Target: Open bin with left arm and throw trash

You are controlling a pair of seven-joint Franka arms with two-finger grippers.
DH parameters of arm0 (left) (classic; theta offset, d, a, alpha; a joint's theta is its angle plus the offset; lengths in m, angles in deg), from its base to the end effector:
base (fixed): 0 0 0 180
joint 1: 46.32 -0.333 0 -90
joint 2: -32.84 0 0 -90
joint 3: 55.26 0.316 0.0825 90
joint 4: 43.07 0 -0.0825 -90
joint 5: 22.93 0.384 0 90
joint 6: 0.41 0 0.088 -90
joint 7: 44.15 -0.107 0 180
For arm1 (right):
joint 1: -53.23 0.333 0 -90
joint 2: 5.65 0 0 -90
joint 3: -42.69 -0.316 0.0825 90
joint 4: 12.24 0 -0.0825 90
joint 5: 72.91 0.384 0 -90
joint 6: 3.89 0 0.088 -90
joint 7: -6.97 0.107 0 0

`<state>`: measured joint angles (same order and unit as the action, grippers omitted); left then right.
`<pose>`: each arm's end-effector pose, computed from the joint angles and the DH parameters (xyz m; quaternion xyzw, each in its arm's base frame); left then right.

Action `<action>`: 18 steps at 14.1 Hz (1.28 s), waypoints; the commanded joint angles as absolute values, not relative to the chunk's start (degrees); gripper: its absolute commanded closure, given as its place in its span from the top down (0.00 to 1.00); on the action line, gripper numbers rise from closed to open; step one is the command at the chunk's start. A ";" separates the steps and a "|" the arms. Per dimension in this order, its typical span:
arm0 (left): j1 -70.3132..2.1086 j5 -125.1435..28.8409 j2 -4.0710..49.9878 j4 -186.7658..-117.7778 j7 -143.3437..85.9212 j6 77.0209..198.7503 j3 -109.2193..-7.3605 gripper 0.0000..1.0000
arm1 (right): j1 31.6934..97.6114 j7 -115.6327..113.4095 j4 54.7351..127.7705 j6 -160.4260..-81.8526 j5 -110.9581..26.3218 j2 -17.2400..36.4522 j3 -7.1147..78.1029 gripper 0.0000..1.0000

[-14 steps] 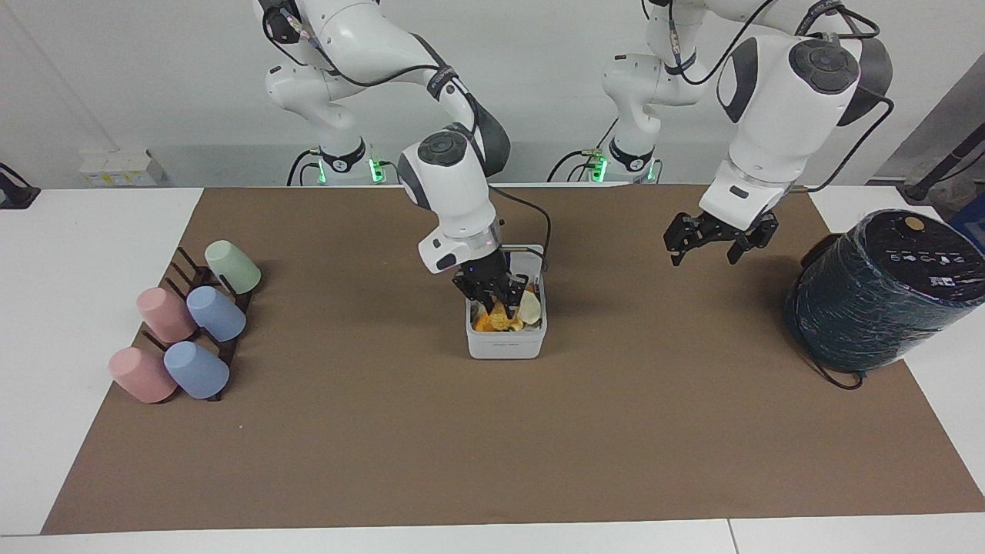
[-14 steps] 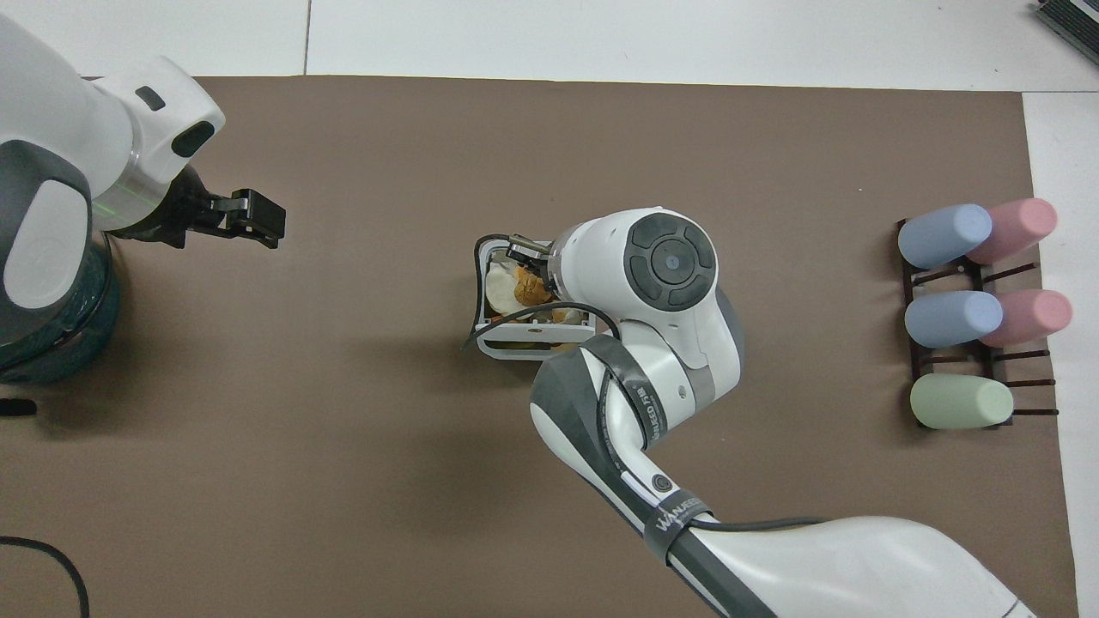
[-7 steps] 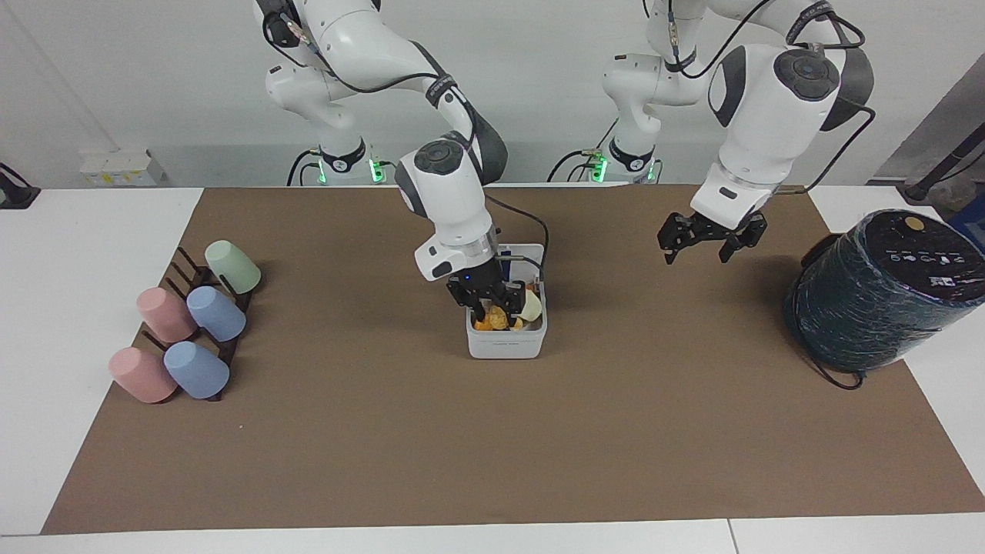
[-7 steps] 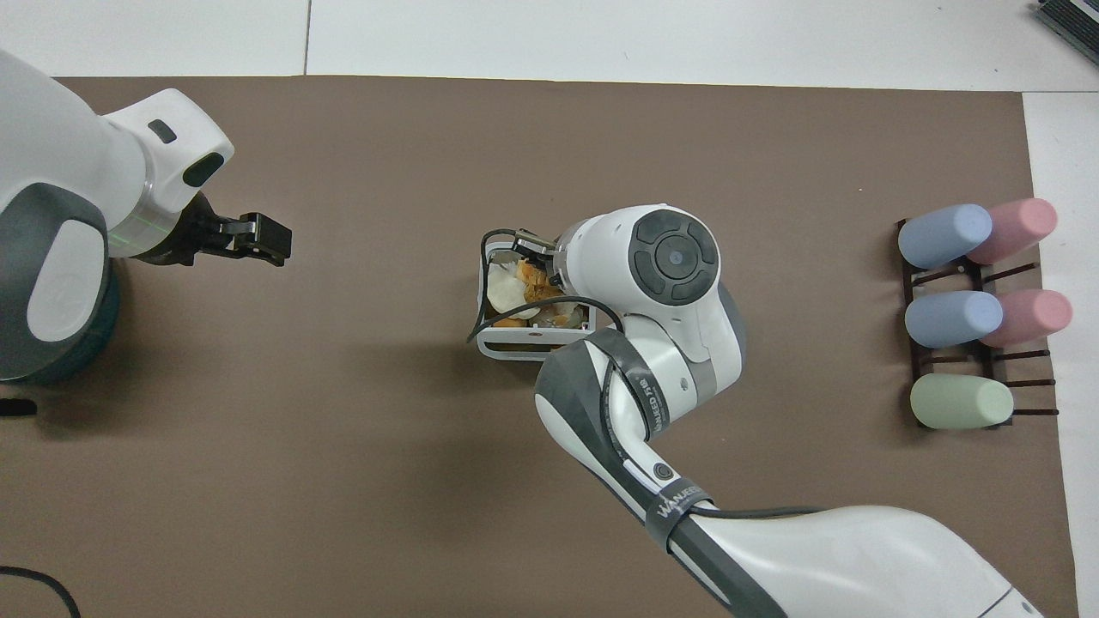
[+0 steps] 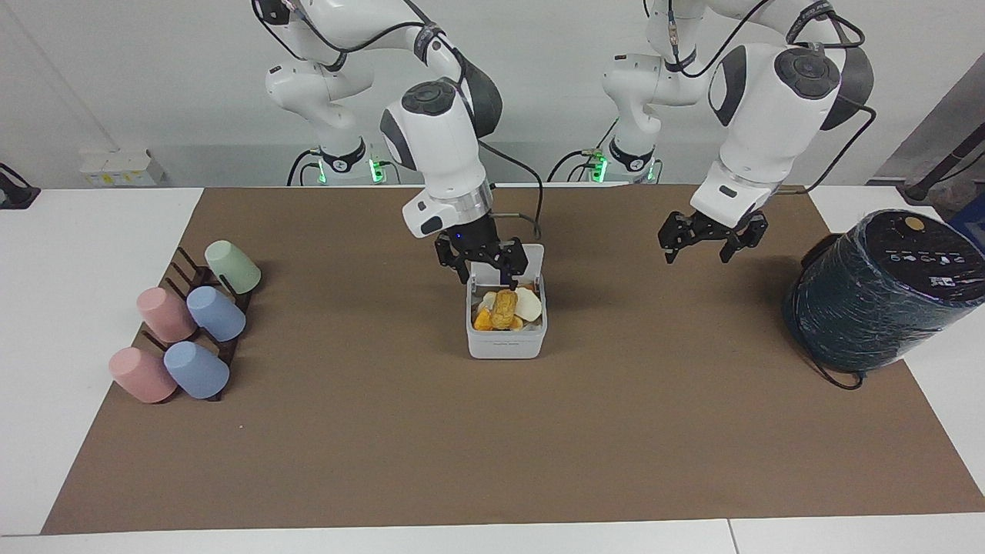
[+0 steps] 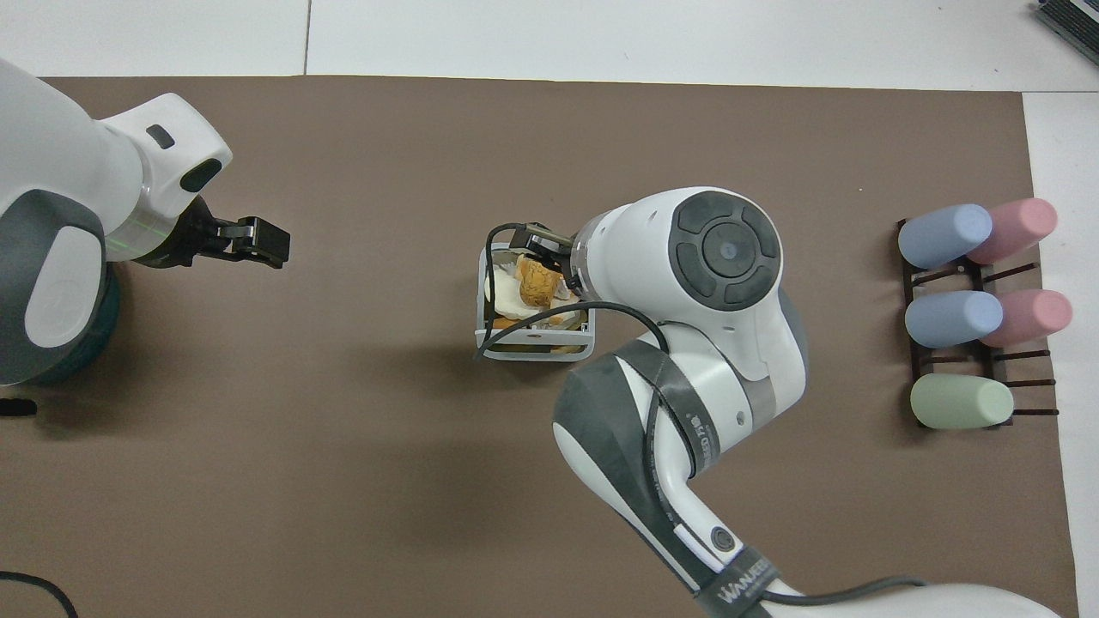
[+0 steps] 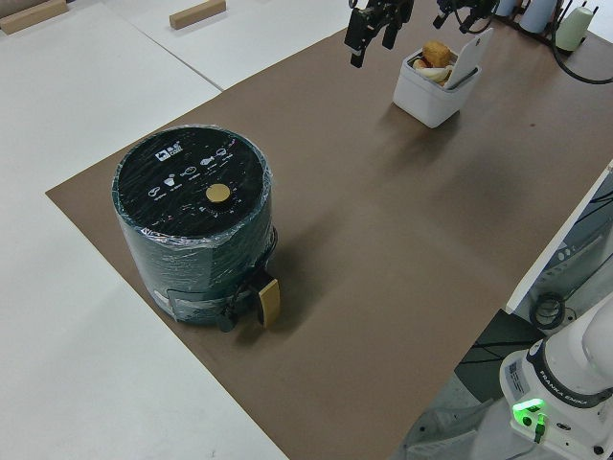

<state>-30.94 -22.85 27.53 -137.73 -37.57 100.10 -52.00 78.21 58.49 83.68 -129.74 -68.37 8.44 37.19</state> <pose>0.5794 -0.1256 0.5487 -0.9988 0.0486 -0.0053 0.0025 0.5699 0.3323 0.4875 -0.9685 0.2018 -0.0738 0.1256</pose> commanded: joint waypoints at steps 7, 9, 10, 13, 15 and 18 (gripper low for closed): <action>-31.20 -22.75 29.42 -140.28 -39.06 101.63 -51.92 1.00 | 61.50 35.73 89.89 -120.10 -72.82 -2.83 36.81 1.00; -30.94 -22.75 29.42 -140.28 -38.97 101.63 -51.92 1.00 | 58.87 33.79 89.72 -117.28 -72.91 -4.06 36.81 1.00; -30.85 -22.75 29.42 -140.19 -38.97 101.72 -51.92 1.00 | 57.29 32.04 89.63 -115.71 -72.91 -4.76 36.81 1.00; -30.85 -22.75 29.42 -140.28 -39.06 101.89 -51.92 1.00 | 52.28 26.76 89.45 -112.71 -73.26 -6.69 36.89 1.00; -30.94 -22.75 29.42 -140.19 -39.06 101.98 -51.92 1.00 | 50.95 26.31 88.49 -109.82 -73.87 -7.05 37.07 1.00; -31.20 -22.75 29.42 -140.19 -39.14 101.89 -51.92 1.00 | 49.89 25.00 84.89 -103.32 -75.71 -6.79 36.81 1.00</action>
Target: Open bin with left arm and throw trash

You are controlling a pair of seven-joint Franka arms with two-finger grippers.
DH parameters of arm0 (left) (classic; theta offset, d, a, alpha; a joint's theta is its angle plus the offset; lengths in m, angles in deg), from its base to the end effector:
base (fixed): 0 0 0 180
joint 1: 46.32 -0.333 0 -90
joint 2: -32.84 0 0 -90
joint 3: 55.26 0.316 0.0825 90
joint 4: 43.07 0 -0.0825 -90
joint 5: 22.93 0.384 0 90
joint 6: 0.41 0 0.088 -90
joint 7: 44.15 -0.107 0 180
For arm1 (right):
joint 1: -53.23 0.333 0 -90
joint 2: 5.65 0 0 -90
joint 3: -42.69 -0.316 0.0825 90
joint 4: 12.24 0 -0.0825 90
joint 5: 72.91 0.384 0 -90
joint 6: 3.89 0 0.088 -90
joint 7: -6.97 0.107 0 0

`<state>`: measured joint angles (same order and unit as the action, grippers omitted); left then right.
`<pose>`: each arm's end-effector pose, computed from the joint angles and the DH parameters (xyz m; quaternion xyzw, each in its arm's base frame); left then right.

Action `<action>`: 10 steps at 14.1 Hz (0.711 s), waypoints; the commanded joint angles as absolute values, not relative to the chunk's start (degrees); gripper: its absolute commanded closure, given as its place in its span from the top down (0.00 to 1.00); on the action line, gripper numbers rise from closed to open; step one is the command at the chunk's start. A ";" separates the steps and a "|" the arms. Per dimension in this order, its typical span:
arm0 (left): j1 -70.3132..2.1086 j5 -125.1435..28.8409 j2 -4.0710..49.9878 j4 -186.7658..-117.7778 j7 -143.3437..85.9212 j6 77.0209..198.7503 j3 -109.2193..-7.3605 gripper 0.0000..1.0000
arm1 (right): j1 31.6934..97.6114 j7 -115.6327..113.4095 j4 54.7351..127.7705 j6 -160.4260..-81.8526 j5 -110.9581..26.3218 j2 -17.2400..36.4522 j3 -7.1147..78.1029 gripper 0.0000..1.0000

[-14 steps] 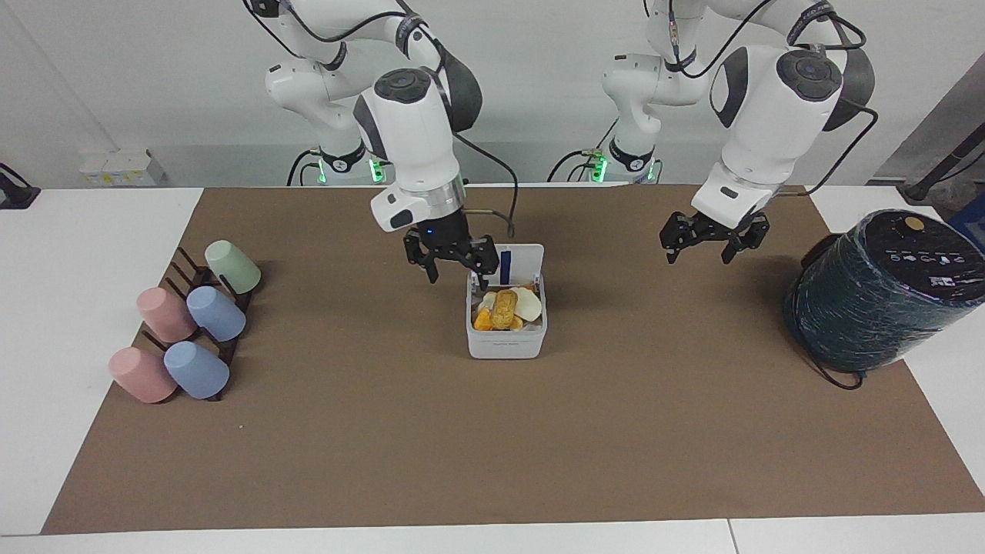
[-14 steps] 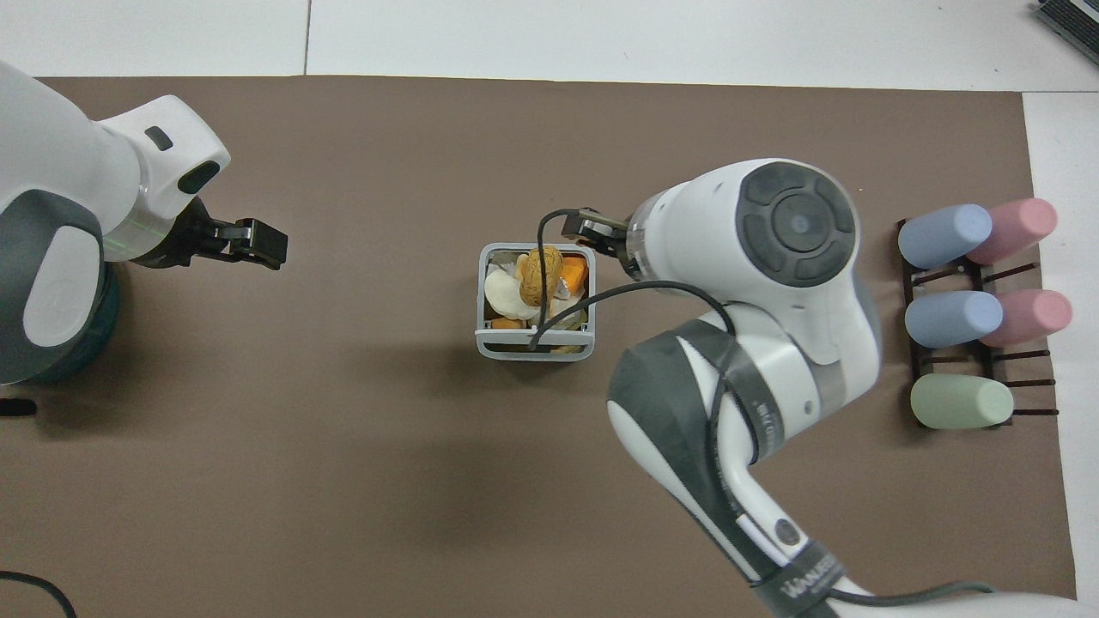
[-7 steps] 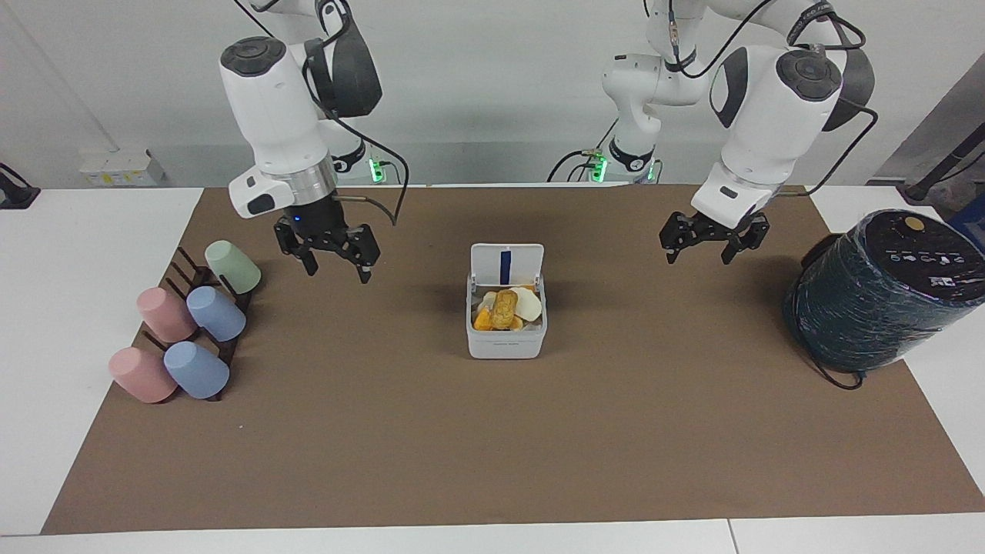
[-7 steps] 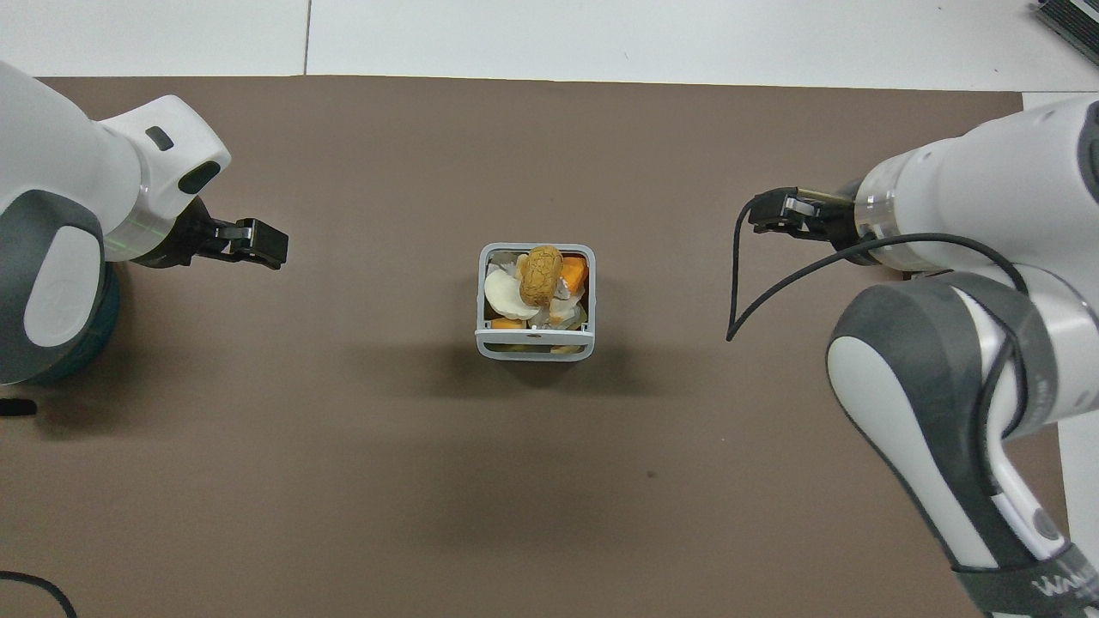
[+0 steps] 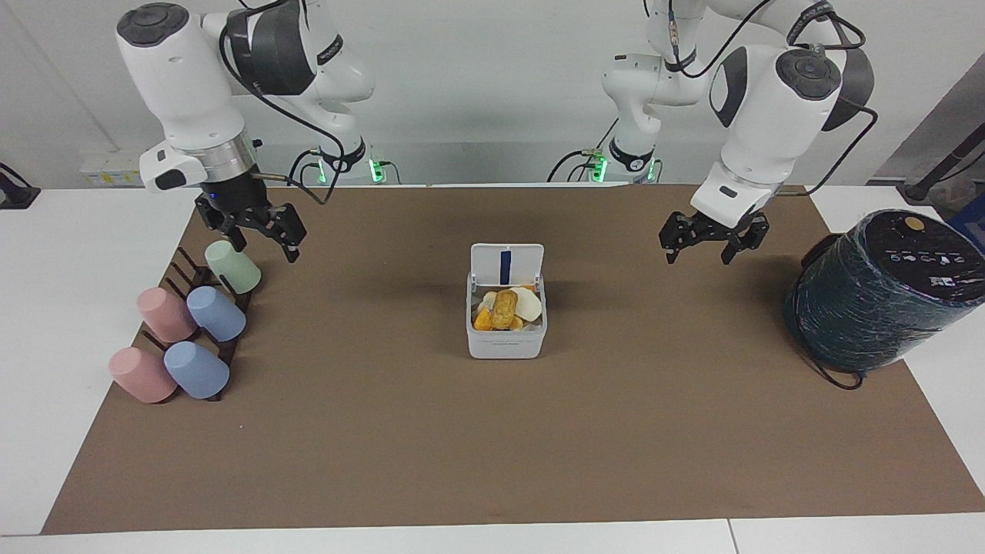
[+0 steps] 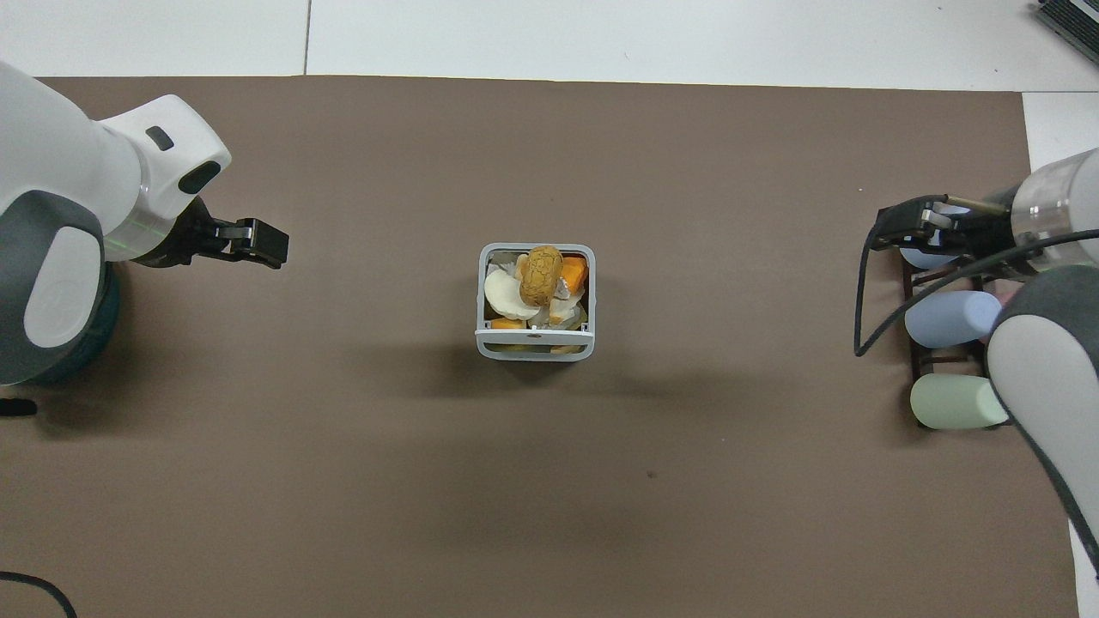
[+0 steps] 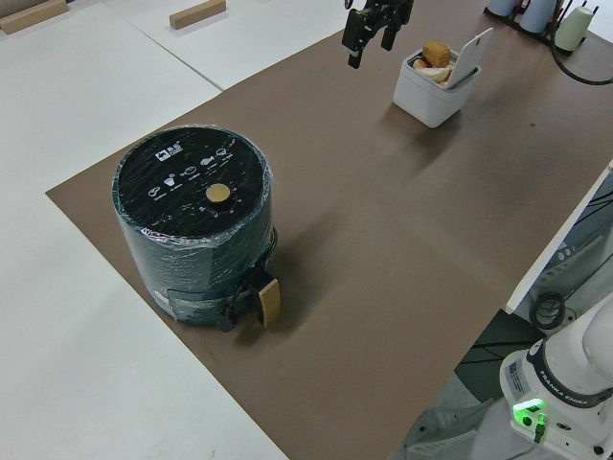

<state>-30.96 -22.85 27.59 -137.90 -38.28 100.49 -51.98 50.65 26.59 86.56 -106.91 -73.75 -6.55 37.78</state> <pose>0.5797 -0.1252 0.5485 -0.9985 0.0544 -0.0077 0.0021 0.5660 0.0221 0.5805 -0.9878 0.1488 -0.0453 0.0008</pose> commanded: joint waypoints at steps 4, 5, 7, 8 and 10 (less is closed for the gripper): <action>-31.11 -22.66 29.42 -140.19 -39.14 101.98 -51.92 1.00 | 50.06 22.71 84.97 -101.45 -76.51 -7.23 36.72 1.00; -31.11 -22.75 29.42 -140.19 -39.06 101.98 -51.92 1.00 | 50.24 22.79 85.15 -101.28 -76.34 -7.32 36.63 1.00; -30.94 -22.66 29.15 -139.49 -39.06 101.98 -51.84 1.00 | 50.41 22.53 85.41 -99.44 -75.64 -7.49 36.46 1.00; -31.03 -22.66 29.15 -139.49 -39.14 101.98 -51.92 1.00 | 50.42 22.01 85.50 -98.12 -75.46 -7.75 36.45 1.00; -31.29 -22.66 29.41 -140.01 -39.23 101.90 -51.83 1.00 | 50.50 21.74 86.03 -97.41 -75.46 -8.20 36.37 1.00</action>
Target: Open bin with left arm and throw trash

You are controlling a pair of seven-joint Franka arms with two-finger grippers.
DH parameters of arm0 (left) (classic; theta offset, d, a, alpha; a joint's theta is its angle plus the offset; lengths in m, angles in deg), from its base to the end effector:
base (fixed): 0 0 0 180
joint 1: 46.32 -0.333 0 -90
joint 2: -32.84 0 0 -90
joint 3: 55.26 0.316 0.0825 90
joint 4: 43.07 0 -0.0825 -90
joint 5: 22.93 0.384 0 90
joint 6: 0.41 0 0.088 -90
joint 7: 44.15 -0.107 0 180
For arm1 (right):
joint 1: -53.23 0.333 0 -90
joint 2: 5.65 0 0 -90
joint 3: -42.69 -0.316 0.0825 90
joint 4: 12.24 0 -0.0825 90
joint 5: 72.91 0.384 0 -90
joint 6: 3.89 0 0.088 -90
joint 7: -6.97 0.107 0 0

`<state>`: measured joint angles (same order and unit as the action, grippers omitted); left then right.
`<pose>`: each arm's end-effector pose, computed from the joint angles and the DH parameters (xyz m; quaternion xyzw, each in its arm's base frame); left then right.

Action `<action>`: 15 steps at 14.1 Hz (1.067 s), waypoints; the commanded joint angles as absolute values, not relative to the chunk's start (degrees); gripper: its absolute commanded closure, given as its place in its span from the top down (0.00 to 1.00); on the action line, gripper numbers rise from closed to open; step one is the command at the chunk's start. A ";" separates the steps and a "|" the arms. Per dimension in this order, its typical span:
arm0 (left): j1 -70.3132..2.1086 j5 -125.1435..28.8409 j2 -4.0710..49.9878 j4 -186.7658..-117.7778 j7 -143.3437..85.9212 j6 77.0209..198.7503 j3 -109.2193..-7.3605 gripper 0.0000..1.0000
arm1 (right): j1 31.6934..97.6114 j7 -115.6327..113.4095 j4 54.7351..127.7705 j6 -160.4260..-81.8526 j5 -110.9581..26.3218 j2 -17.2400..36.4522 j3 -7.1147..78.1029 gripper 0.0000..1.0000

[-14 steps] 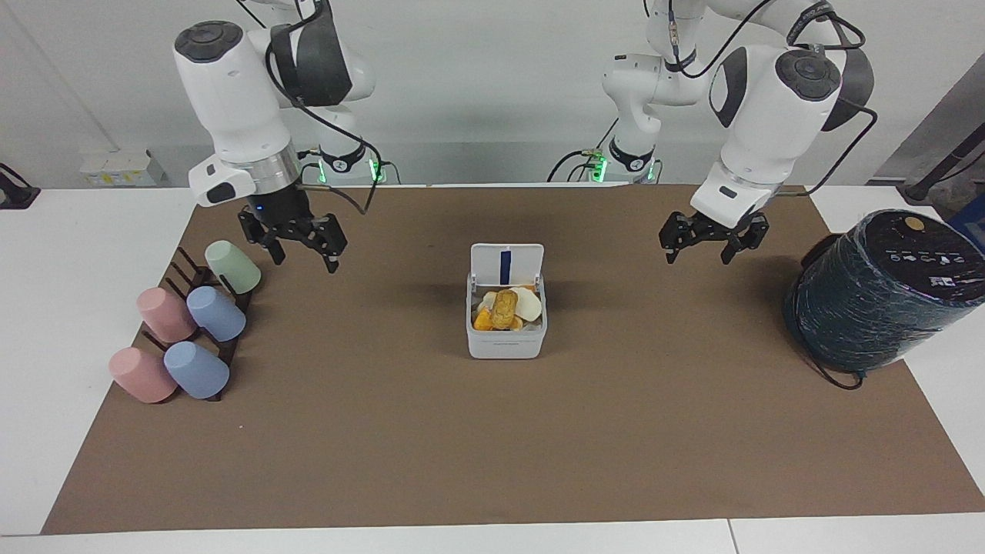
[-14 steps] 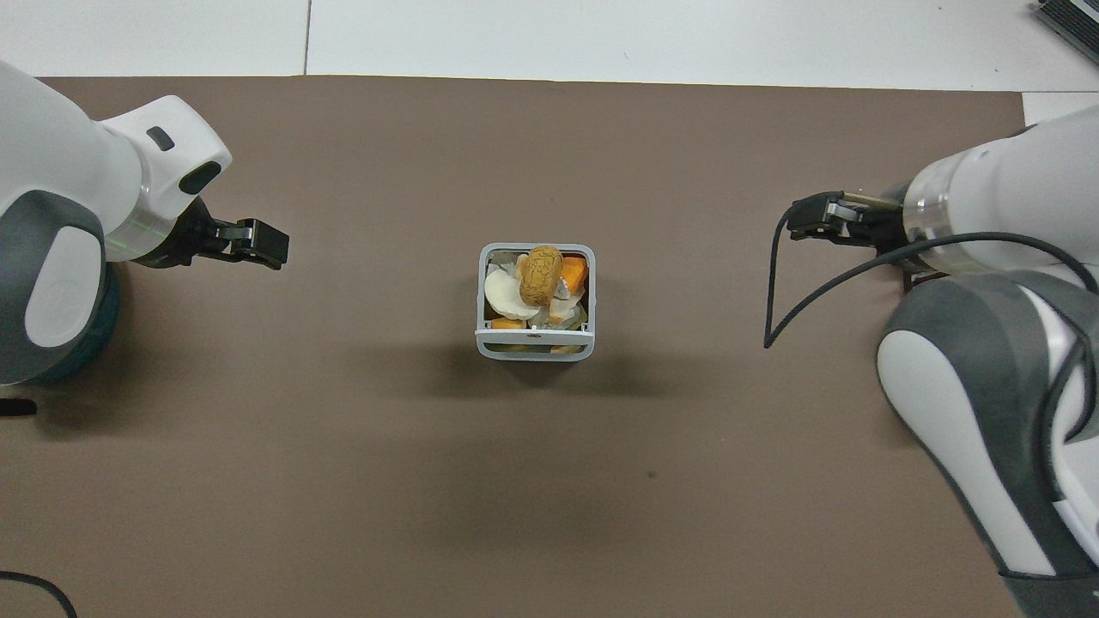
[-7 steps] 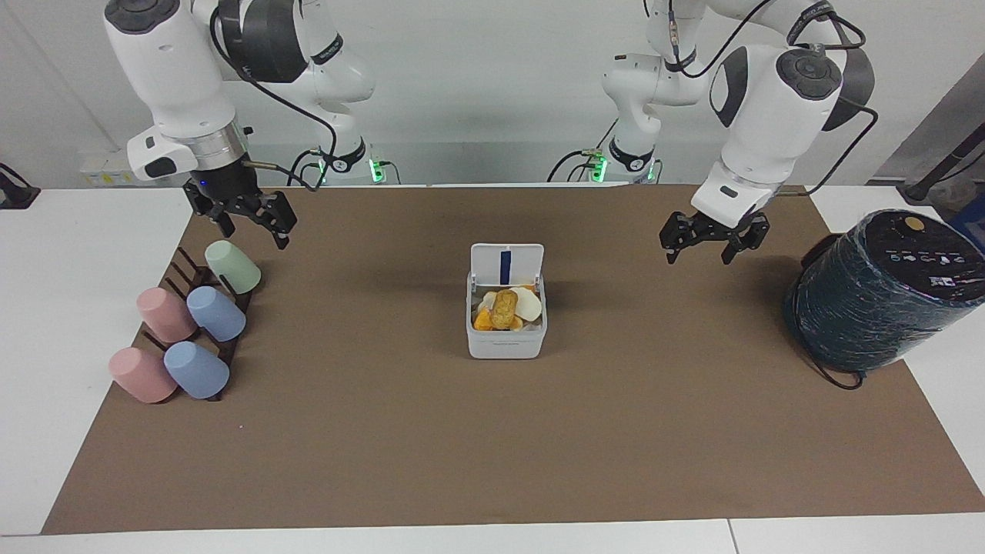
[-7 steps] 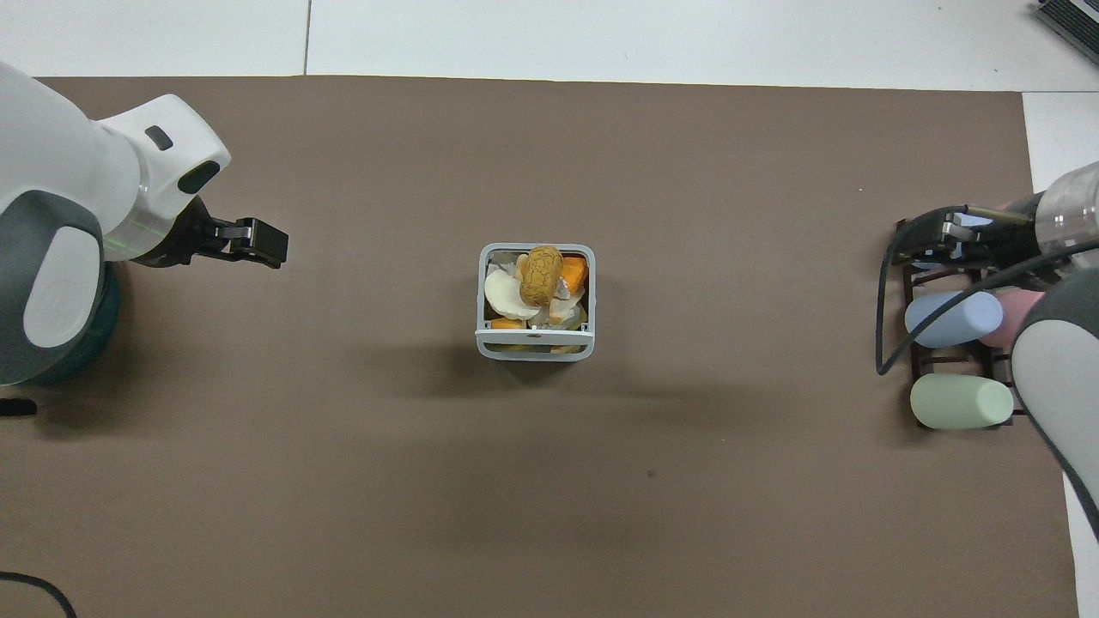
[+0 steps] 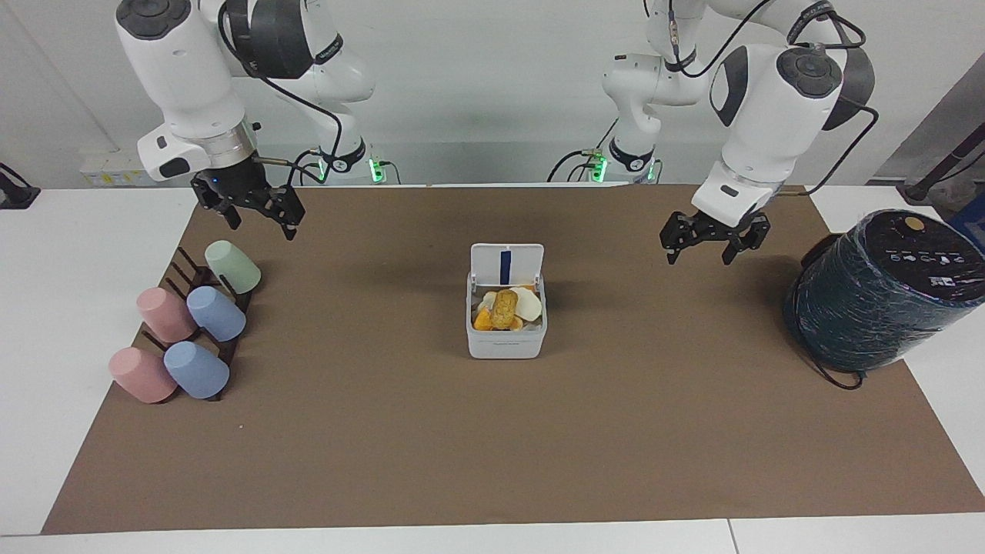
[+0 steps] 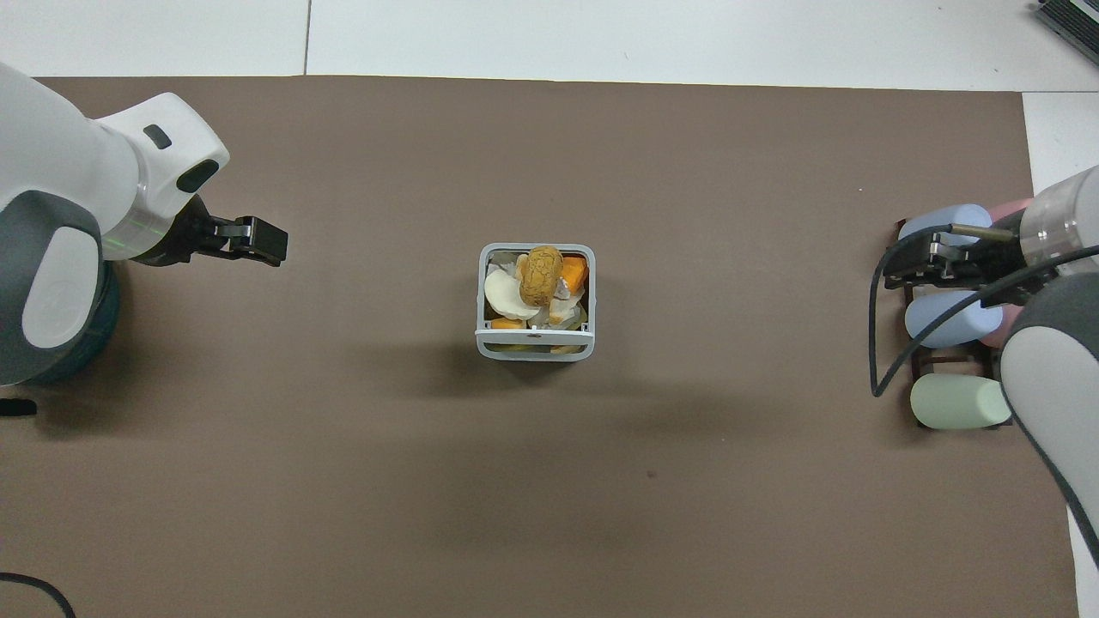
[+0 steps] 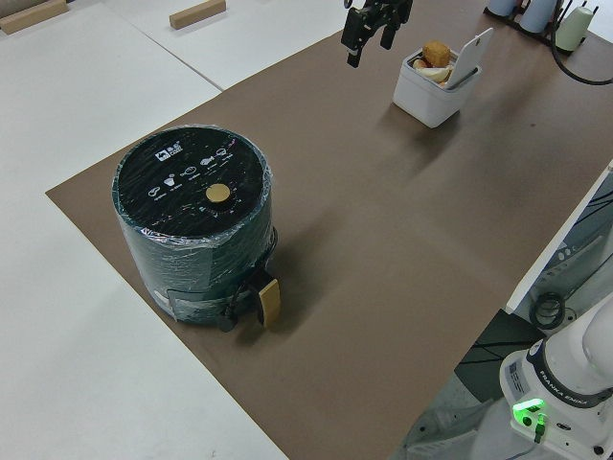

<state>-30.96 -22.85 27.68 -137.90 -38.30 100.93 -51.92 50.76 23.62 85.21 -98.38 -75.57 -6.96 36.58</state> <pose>0.5803 -0.1247 0.5501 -0.9985 0.0541 -0.0122 0.0014 0.5499 0.0309 0.5823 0.9934 -0.1111 -0.0100 0.0265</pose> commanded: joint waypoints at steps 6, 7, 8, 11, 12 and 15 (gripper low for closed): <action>-31.20 -22.66 29.33 -139.93 -39.14 102.07 -51.84 1.00 | 50.42 20.95 86.99 -98.81 -75.37 -8.37 36.37 1.00; -31.20 -22.66 29.33 -140.02 -39.14 102.16 -51.83 1.00 | 50.42 20.95 87.08 -99.08 -75.37 -8.37 36.37 1.00; -31.29 -22.66 29.33 -140.02 -39.23 102.25 -51.83 1.00 | 50.42 20.95 87.17 -99.17 -75.37 -8.37 36.37 1.00; -31.20 -22.66 29.24 -139.93 -39.06 102.95 -51.83 1.00 | 50.42 19.73 87.87 -100.04 -75.37 -8.64 36.37 1.00; -31.29 -22.66 29.24 -139.84 -39.06 102.95 -51.83 1.00 | 50.42 19.55 87.87 -100.05 -75.37 -8.72 36.37 1.00; -31.20 -22.66 29.24 -139.84 -39.14 103.04 -51.92 1.00 | 50.42 19.54 87.87 -100.05 -75.37 -8.72 36.37 1.00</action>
